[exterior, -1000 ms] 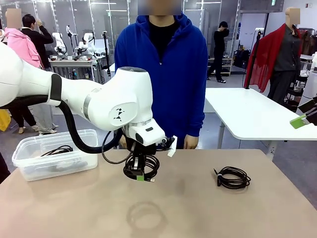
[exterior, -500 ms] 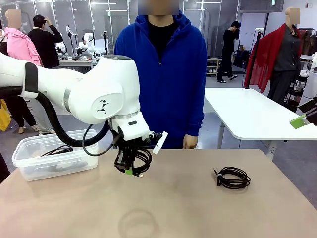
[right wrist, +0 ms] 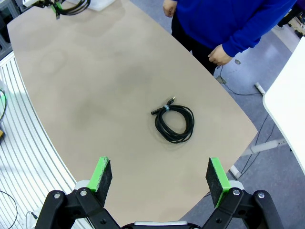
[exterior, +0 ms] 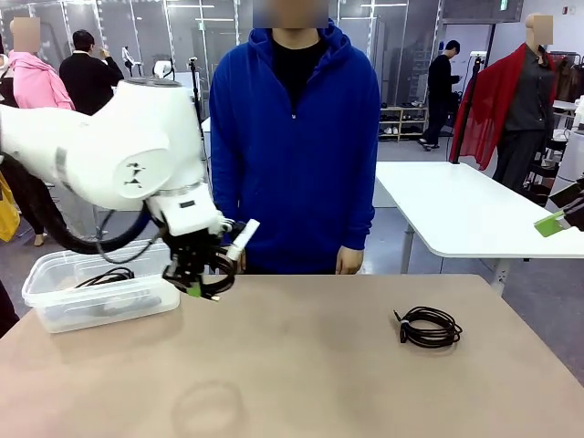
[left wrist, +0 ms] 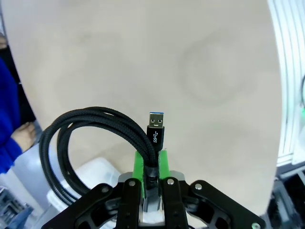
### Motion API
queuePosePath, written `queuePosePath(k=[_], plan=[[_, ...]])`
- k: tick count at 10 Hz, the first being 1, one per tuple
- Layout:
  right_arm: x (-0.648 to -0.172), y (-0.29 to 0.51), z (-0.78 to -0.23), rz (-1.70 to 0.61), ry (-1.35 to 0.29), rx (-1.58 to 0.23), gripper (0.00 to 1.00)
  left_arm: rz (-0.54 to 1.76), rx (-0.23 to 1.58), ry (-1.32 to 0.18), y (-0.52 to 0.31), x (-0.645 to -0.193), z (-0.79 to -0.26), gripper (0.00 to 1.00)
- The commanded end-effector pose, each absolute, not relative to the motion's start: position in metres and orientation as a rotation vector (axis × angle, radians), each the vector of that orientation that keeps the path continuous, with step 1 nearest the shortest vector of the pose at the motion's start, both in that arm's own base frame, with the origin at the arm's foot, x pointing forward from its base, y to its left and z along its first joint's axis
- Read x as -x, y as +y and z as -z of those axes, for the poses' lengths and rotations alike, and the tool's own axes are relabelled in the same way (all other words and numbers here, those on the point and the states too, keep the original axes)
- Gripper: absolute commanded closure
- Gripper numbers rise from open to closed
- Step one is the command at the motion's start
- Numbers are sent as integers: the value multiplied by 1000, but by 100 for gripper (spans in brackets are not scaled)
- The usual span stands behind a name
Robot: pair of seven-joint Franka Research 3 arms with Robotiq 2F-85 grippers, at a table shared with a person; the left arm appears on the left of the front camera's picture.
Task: Organize and store the cables.
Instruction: Place the USB Extension Cable into the Organizing box.
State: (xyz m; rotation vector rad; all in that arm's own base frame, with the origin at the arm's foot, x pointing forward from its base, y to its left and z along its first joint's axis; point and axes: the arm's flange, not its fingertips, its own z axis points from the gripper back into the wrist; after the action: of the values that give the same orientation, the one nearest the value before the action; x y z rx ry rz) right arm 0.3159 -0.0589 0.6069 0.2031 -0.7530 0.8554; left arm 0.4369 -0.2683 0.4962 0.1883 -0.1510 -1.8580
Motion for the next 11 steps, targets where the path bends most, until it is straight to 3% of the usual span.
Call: queuePosePath(k=[1, 6, 11], plan=[[-316, -59, -608, -856, -750, -206, 0, 1893, -205, -210, -230, -431, -493, 86], [-316, -59, -608, -856, -750, -206, 0, 1808, -195, -230, -176, -435, -502, 86], [-316, -59, -608, -856, -750, -206, 0, 1824, -220, -186, -190, -443, -501, 86]])
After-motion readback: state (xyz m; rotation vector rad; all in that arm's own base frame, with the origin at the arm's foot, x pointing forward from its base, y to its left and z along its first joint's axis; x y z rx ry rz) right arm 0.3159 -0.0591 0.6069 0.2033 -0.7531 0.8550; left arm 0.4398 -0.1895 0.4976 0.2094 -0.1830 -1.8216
